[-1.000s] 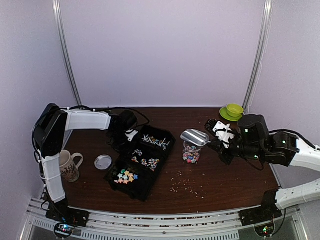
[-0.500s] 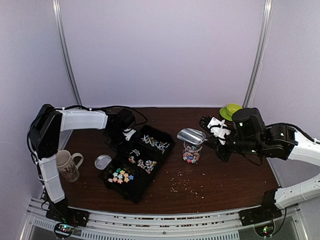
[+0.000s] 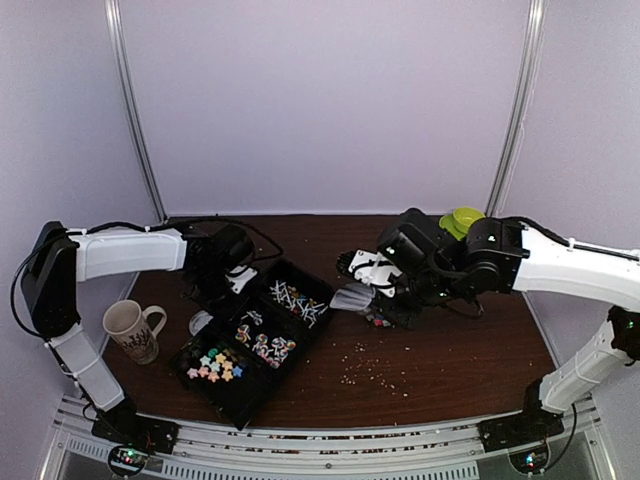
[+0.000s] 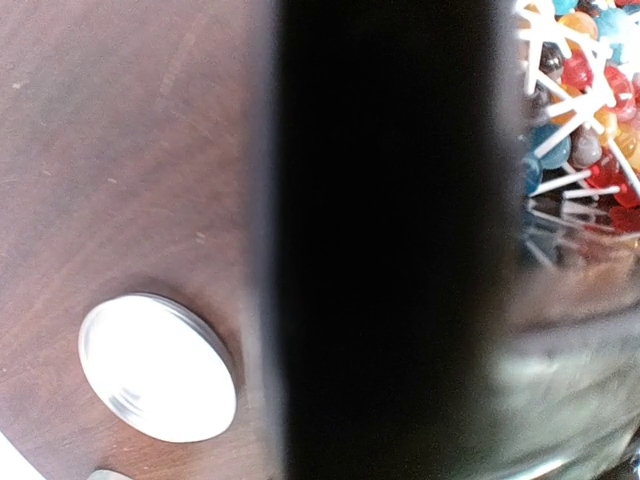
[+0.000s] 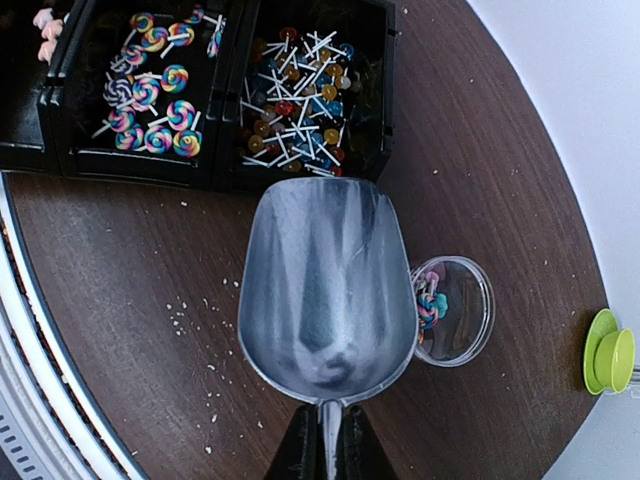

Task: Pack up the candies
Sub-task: Pick up the plate from the center of the board, then scoop the fake candies from the plate.

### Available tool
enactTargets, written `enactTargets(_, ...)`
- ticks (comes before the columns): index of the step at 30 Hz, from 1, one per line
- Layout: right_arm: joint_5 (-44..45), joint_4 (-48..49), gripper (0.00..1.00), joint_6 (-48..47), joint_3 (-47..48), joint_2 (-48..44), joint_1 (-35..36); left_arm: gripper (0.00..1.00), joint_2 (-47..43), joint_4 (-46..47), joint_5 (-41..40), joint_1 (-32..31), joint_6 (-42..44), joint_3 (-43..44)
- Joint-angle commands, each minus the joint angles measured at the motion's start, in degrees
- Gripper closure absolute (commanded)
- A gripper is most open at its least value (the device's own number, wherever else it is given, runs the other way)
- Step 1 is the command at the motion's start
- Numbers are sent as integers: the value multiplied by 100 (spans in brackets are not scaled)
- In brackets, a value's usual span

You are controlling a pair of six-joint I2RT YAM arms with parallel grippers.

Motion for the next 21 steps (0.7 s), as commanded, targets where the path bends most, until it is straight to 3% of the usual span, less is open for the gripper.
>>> enactTargets(1, 320, -751, 100, 190, 557, 476, 106, 100, -273, 604, 8, -104, 123, -170)
enactTargets(14, 300, -1171, 100, 236, 1570, 1780, 222, 100, -338, 757, -210, -228, 202, -236)
enactTargets(21, 395, -1355, 100, 224, 2068, 2307, 225, 100, -251, 309, -329, -254, 306, 52)
